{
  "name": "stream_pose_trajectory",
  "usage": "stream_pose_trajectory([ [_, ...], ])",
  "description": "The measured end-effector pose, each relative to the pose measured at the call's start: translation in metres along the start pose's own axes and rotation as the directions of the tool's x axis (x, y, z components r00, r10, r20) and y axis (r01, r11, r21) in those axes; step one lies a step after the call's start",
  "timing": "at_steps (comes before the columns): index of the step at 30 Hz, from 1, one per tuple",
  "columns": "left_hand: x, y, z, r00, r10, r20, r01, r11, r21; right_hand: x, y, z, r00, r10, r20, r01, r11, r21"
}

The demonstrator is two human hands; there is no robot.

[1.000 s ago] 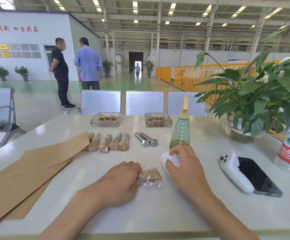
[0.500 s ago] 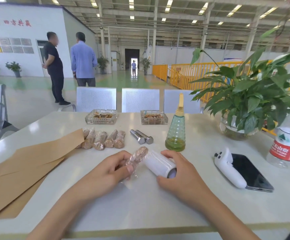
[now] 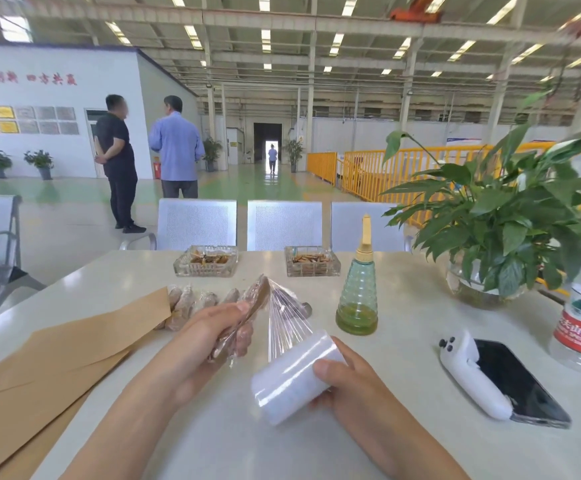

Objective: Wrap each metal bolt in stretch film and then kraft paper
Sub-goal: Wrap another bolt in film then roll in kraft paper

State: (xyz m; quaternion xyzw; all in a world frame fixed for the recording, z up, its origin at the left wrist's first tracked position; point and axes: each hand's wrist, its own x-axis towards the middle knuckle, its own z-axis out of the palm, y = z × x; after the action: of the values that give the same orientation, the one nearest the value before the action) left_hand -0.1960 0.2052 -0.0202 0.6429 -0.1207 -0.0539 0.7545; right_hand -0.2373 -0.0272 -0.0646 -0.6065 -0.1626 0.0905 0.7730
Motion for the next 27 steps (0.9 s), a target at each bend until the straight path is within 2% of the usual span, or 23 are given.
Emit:
stream_pose_trajectory([
  [5, 0.009, -0.026, 0.010, 0.997, -0.059, -0.047, 0.063, 0.993, 0.095, -0.004, -0.006, 0.000, 0.993, 0.002, 0.117, -0.022, 0.984, 0.175],
  [9, 0.016, -0.036, 0.015, 0.986, 0.040, -0.162, 0.019, 0.938, 0.347, -0.003, -0.007, -0.001, 0.983, -0.012, 0.183, -0.038, 0.963, 0.268],
  [10, 0.017, -0.038, 0.017, 0.976, 0.122, -0.178, -0.023, 0.878, 0.478, -0.003, -0.008, -0.001, 0.982, -0.006, 0.188, -0.051, 0.953, 0.298],
  [11, 0.018, -0.040, 0.016, 0.958, 0.230, -0.174, -0.069, 0.770, 0.635, -0.002, -0.008, -0.001, 0.980, -0.006, 0.199, -0.061, 0.943, 0.326],
  [13, 0.020, -0.044, 0.014, 0.910, 0.400, -0.107, -0.113, 0.490, 0.865, -0.001, -0.009, -0.001, 0.975, -0.010, 0.221, -0.078, 0.920, 0.385],
  [15, 0.020, -0.044, 0.011, 0.897, 0.441, -0.023, -0.108, 0.270, 0.957, -0.001, -0.011, -0.004, 0.976, -0.020, 0.215, -0.082, 0.887, 0.454],
  [17, 0.017, -0.045, 0.012, 0.915, 0.401, 0.029, -0.085, 0.122, 0.989, 0.000, -0.013, -0.005, 0.983, -0.026, 0.180, -0.063, 0.879, 0.472],
  [21, 0.008, -0.051, 0.024, 0.951, 0.292, 0.101, -0.083, -0.073, 0.994, 0.003, -0.014, -0.003, 0.999, -0.011, 0.030, -0.004, 0.899, 0.438],
  [23, 0.009, -0.052, 0.027, 0.948, 0.296, 0.113, -0.080, -0.122, 0.989, 0.004, -0.022, -0.005, 0.998, 0.014, -0.060, 0.009, 0.932, 0.362],
  [27, 0.009, -0.054, 0.025, 0.936, 0.299, 0.186, -0.128, -0.204, 0.971, 0.009, -0.050, -0.003, 0.989, 0.045, -0.138, -0.015, 0.978, 0.209],
])
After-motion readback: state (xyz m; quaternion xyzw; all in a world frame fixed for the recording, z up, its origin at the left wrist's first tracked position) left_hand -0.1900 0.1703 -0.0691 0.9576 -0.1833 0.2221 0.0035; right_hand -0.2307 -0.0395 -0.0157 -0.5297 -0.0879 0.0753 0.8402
